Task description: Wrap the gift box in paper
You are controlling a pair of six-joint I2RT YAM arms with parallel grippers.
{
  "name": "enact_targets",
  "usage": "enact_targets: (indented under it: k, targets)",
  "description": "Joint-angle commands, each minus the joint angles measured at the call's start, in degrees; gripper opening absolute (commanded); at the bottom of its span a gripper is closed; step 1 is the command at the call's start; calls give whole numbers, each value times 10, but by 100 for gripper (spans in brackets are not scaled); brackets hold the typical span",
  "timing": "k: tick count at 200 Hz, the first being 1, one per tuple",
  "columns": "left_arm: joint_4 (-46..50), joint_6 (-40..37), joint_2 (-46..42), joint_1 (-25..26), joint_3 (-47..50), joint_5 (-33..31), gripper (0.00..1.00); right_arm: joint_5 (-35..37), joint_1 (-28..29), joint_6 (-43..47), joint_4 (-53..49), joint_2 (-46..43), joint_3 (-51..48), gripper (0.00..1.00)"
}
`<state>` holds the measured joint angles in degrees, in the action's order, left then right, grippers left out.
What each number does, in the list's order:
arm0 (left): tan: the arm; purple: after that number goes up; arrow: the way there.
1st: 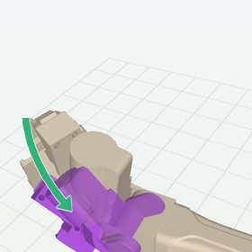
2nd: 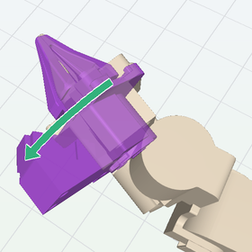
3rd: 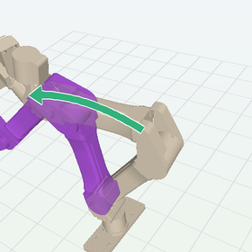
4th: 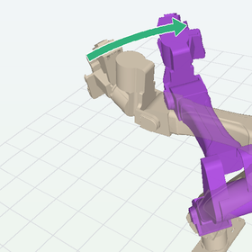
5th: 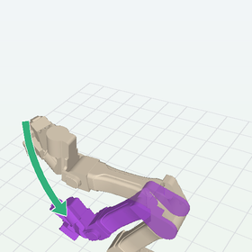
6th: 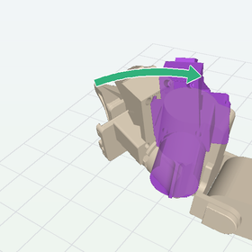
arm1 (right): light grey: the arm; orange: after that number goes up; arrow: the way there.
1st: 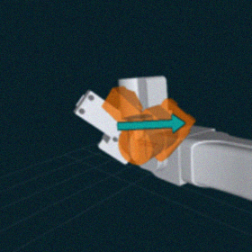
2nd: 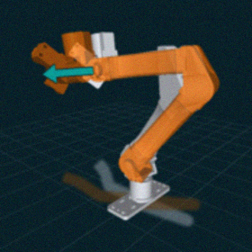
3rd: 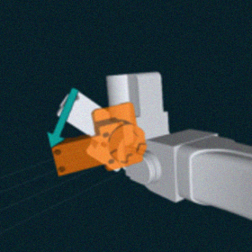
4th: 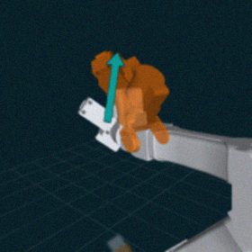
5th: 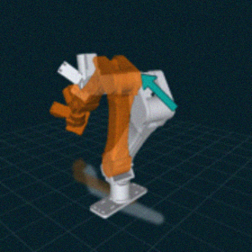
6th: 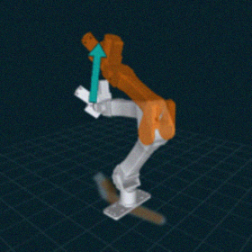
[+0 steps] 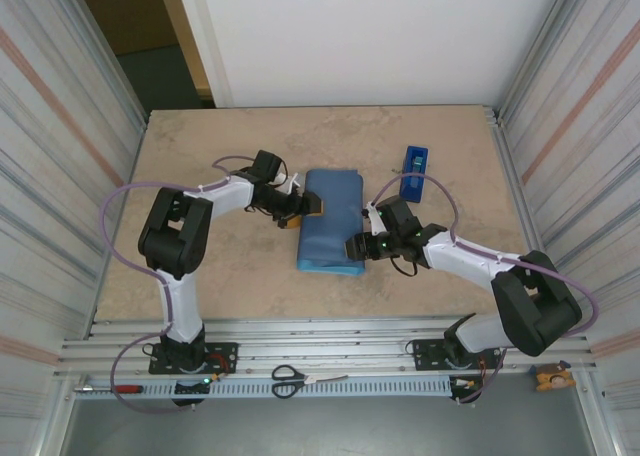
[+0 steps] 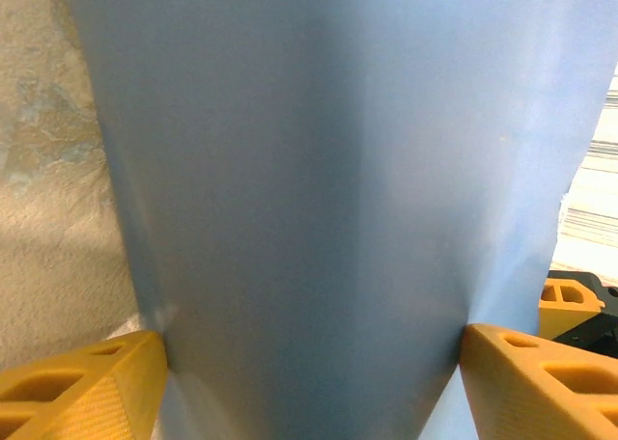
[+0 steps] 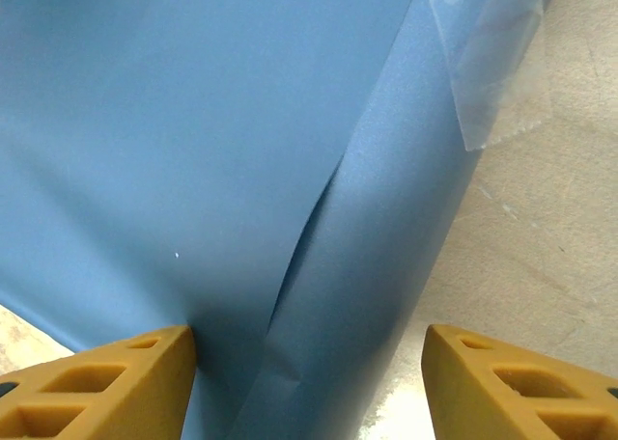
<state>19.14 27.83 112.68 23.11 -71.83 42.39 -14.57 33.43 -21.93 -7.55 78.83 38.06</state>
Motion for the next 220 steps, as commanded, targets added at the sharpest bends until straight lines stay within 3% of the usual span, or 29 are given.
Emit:
enact_targets:
  k: [1, 63, 98, 132, 192, 220]
  targets:
    - [20, 14, -2, 4, 17, -24, 79, 2, 2, 4, -9, -26, -5, 64]
    - [-16, 95, -23, 25, 36, -71, 78, -17, 0, 11, 13, -87, -43, 73]
    - [-8, 87, -23, 27, 35, -78, 78, -47, -3, 15, 44, -89, -41, 72]
    - [2, 68, -21, 27, 33, -76, 78, -7, -7, -10, 64, -52, -39, 69]
    - [19, 35, -8, 25, 17, -70, 77, -26, -23, -31, 79, -21, -42, 61]
    - [22, 28, -3, 22, 16, -69, 77, 0, -20, -34, 80, -16, -48, 57]
